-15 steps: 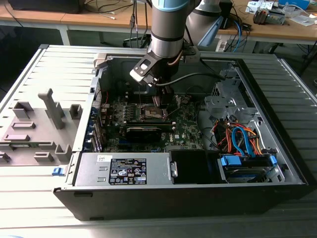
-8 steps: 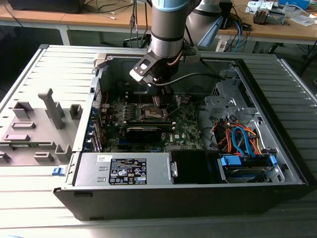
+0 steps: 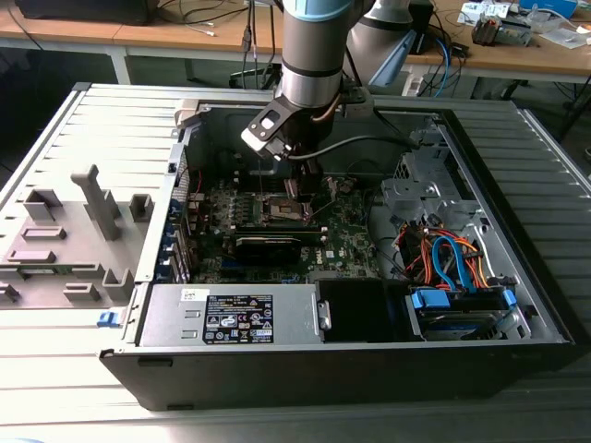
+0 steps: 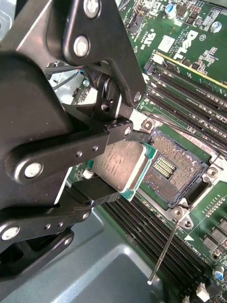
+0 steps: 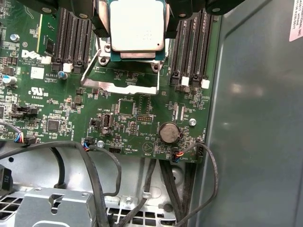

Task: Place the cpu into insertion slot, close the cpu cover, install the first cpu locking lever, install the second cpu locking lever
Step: 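Place the cpu into insertion slot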

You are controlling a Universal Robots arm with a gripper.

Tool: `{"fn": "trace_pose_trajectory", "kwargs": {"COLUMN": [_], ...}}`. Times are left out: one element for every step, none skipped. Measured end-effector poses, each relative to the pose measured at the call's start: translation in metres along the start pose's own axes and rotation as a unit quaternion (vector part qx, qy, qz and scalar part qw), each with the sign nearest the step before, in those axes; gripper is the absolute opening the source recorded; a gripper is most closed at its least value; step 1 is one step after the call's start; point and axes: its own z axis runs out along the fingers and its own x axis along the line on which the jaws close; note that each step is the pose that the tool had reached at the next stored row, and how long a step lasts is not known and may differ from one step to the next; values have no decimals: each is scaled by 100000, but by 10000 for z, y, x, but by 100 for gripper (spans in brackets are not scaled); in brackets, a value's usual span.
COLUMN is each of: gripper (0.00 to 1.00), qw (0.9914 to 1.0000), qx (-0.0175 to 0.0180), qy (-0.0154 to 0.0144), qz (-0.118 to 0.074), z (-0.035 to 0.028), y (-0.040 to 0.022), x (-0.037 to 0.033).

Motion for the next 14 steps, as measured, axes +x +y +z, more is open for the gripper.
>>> {"fn": "trace_pose_trajectory", "kwargs": {"gripper": [55, 55, 55, 55, 55, 55, 55, 55, 55, 55, 55, 55, 55, 55], "qw": [100000, 99996, 99992, 99987, 99982, 99977, 99972, 99970, 99968, 99966, 99964, 99962, 99958, 99953], "qx": [0, -11, -16, -22, -23, -28, -31, -33, -31, -34, -35, -36, -39, -40], "qy": [-5, -13, -20, -22, -25, -30, -33, -32, -35, -35, -37, -38, -41, -40], "qz": [153, 868, 1256, 1601, 1883, 2133, 2355, 2429, 2519, 2626, 2697, 2761, 2907, 3064], "z": [0, 1, 1, 1, 2, 2, 2, 2, 2, 3, 3, 3, 3, 3], "y": [0, 0, 0, 0, 0, 0, 0, 0, 0, 0, 0, 0, 0, 0], "x": [0, 0, 0, 0, 0, 0, 0, 0, 0, 0, 0, 0, 0, 0]}}
